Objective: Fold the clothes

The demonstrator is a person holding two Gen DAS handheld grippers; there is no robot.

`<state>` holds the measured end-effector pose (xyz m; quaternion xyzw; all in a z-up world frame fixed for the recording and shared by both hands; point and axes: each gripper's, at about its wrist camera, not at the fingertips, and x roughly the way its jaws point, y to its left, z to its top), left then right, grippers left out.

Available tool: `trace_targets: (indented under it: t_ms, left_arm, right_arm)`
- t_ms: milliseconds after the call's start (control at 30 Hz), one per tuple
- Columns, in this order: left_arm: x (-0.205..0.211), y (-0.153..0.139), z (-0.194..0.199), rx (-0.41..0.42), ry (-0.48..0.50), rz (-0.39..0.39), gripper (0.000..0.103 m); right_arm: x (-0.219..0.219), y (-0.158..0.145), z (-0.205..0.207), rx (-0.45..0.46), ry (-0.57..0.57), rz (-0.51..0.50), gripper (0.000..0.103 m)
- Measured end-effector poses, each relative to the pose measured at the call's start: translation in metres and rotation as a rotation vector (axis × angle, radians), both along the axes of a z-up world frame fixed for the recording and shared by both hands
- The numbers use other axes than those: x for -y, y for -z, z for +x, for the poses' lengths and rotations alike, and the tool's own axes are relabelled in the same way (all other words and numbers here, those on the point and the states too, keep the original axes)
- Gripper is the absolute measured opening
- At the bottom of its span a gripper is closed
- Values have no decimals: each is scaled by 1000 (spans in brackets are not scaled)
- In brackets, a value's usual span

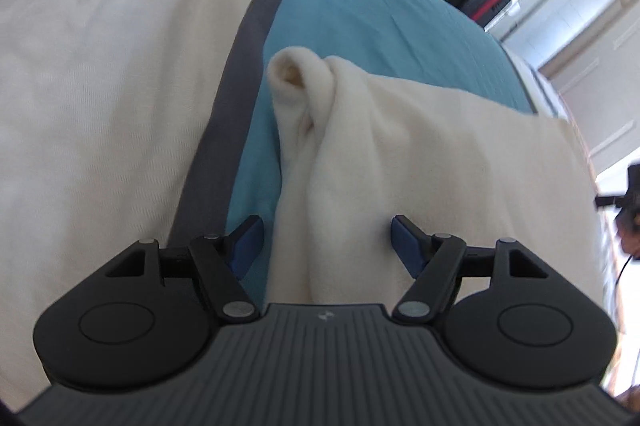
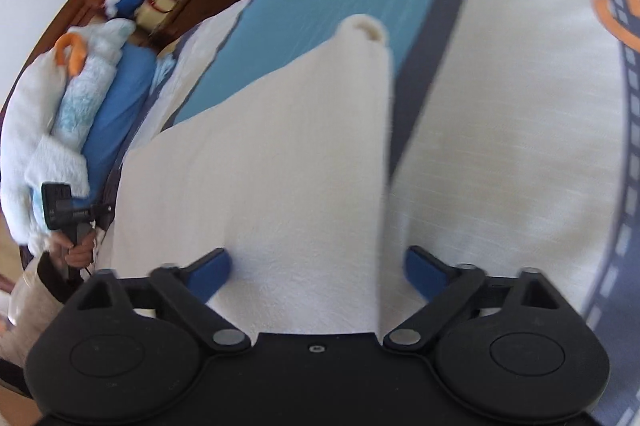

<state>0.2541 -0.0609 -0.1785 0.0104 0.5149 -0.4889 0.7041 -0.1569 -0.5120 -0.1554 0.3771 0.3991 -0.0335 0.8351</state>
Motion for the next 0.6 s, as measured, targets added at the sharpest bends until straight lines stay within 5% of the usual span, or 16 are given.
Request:
trace_targets:
  t_ms: [33,100,167,267,333,500,600]
  left_arm:
    - [-1,0,0,-12,2,-15,63]
    - [-3,-1,-3,-27,-33,-38,32]
    - [-3,-6,-15,27,-58,-39,24]
    - [0,-20,-42,188,-34,-33,19]
    - [-4,-29,-50,214,-16,-75,18]
    - [-10,-45,-55,202,1,-197,18]
    - [1,-36,-55,193,4,-175,19]
  right_arm:
    - [0,1,4,7,21,-4,103]
    - [-1,-1,14,16,63,-14,103]
    - [-10,-6,28,16,83,-85,103]
    - [-39,-15,51,19,28,-275,72]
    - [-66,-26,65,42,-33,-419,53]
    - [-104,-62,61,149,-48,-583,43]
    - [-112,-70,58,131,-42,-624,42]
